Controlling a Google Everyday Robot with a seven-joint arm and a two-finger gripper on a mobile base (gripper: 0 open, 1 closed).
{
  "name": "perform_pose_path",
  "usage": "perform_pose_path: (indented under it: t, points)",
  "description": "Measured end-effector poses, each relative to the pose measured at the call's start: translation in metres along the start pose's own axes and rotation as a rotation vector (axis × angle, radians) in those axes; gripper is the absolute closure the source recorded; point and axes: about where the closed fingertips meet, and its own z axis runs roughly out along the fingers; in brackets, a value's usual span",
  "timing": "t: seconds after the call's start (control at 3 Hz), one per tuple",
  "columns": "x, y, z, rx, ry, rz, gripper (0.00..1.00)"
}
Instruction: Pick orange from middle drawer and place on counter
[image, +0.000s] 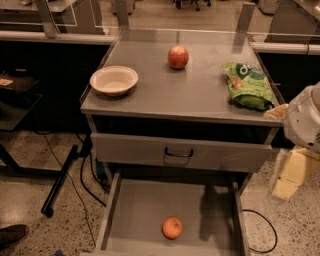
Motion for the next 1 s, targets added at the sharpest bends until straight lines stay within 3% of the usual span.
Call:
perform_pose_path:
  t: [0.33,0.67,1.0]
  points:
    - [0.016,0.031,0.056,-0.084,-0.049,0.04,0.0]
    - [0.016,0.031,0.056,-0.084,-0.049,0.04,0.0]
    - [0.022,0.044,0.099,-0.158,-0.07,0.078,0.0]
